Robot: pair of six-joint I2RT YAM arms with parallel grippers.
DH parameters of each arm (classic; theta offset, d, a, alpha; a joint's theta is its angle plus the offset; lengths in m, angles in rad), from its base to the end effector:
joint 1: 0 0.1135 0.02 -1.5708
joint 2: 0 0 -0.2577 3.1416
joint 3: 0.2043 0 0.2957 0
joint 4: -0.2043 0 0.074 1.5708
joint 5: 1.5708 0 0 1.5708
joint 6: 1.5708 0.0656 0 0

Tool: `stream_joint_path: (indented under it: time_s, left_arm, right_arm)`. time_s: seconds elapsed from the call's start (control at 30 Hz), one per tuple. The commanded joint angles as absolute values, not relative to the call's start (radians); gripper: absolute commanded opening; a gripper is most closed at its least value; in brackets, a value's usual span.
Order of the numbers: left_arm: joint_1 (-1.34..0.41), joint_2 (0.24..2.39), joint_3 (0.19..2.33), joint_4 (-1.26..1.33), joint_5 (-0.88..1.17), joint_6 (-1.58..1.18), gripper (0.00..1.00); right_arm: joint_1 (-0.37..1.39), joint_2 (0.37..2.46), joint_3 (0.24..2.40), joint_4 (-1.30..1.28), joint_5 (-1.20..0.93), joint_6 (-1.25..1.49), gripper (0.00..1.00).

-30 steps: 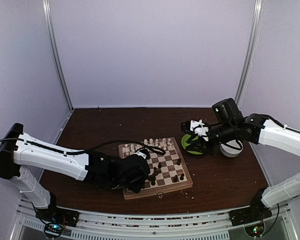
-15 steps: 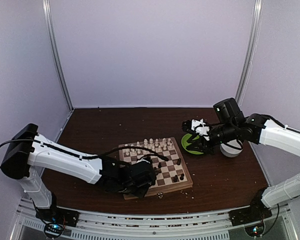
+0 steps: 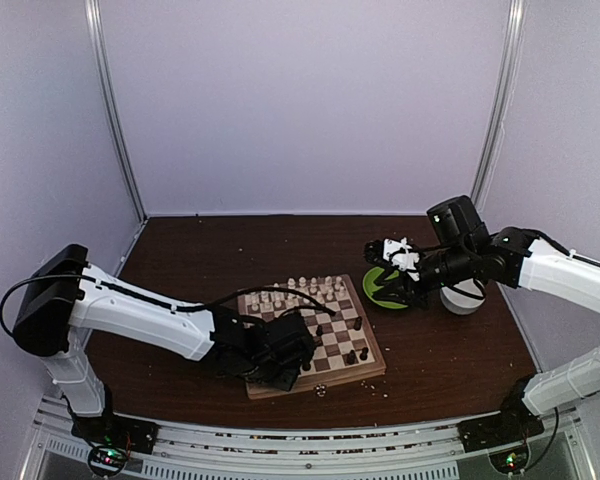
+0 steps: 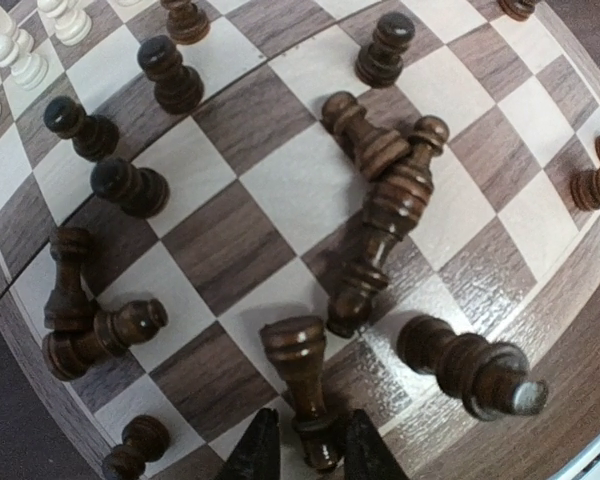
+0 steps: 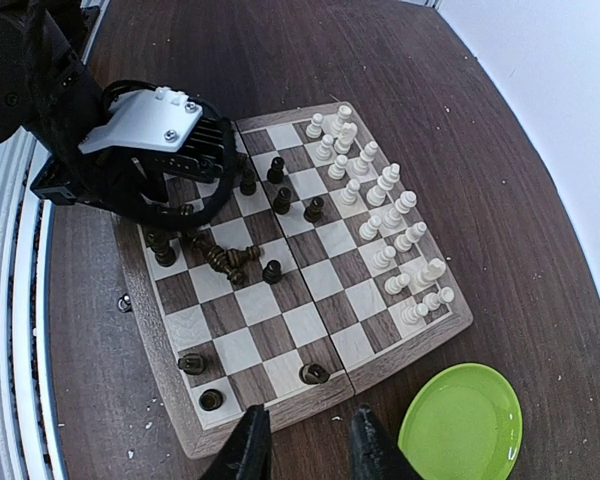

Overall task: Set up the chess pieces on the board
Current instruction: Pick up the queen from the chessboard.

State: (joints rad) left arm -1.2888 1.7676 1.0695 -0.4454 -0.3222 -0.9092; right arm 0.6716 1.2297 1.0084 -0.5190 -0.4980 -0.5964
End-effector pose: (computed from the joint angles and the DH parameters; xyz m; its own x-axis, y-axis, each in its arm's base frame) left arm 0.1277 -0.3661 0.1021 -0.8456 0.2294 -0.4820 0.3375 0.9293 -0.1499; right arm 0.2362 0.2278 0.2625 0.0252 -0.6103 -0.7918 -0.9773 0.1517 -0.1481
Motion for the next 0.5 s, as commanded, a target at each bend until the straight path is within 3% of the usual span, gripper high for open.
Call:
stream_joint_path:
  time_s: [0.0, 0.1, 0.33, 0.47]
  left_arm:
    - [-1.281, 1.791, 1.079, -0.445, -0.291, -0.921, 0.22]
    - [-1.279, 1.801, 1.093, -0.484, -0.288, -0.922, 0.20]
    - [-1.278, 1.730, 1.086, -0.544, -0.329, -0.890, 0.03]
    - [-1.257, 1.642, 1.119, -0.606, -0.323, -0.777, 0.01]
  right_arm:
    - [0.665, 1.220, 1.002, -0.512, -0.514, -0.597, 0.28]
    - [0.664, 1.222, 1.001, -0.513, -0.514, -0.598, 0.28]
    - [0.665, 1.228, 1.009, -0.534, -0.559, -0.611, 0.28]
    - [0.664, 1.219, 1.023, -0.557, -0.616, -0.629, 0.30]
